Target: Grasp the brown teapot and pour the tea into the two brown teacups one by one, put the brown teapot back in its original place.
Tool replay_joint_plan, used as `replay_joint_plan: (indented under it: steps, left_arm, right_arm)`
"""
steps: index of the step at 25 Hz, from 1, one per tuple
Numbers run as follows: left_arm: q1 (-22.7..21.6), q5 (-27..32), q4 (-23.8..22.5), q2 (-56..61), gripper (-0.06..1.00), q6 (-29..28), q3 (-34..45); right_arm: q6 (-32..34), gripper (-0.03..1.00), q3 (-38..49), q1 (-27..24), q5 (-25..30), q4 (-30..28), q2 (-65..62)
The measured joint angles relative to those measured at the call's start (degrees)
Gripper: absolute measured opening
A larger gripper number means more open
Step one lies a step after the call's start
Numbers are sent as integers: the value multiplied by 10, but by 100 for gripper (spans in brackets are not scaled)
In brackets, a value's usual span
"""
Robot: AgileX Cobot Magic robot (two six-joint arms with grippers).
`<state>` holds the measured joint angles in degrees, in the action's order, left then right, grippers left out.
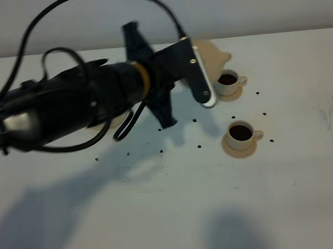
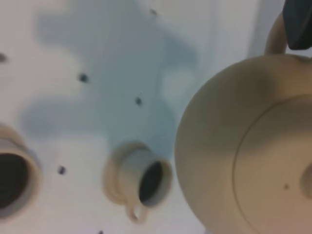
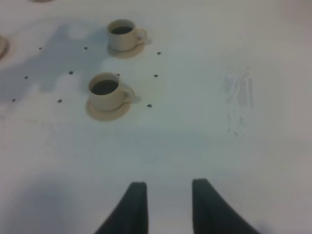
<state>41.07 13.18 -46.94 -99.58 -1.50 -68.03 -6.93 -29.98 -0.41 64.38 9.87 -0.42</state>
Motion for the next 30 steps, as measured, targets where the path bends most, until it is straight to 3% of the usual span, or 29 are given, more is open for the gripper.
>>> replay_joint_plan:
  steps: [9,13,17,21,30]
  left_arm:
    - [0,135,227,28,9,-7,39]
    - [0,147,329,21,9,-3,39]
    - [0,153,411,0,9,48,39]
    - [0,156,444,-28,9,78,39]
    - [0,154,449,-92,9,84,26]
  right_arm:
    - [0,22,0,0,0,0,0]
    - [0,22,0,0,0,0,0]
    - [0,22,0,0,0,0,0]
    - [0,22,0,0,0,0,0]
    - [0,22,0,0,0,0,0]
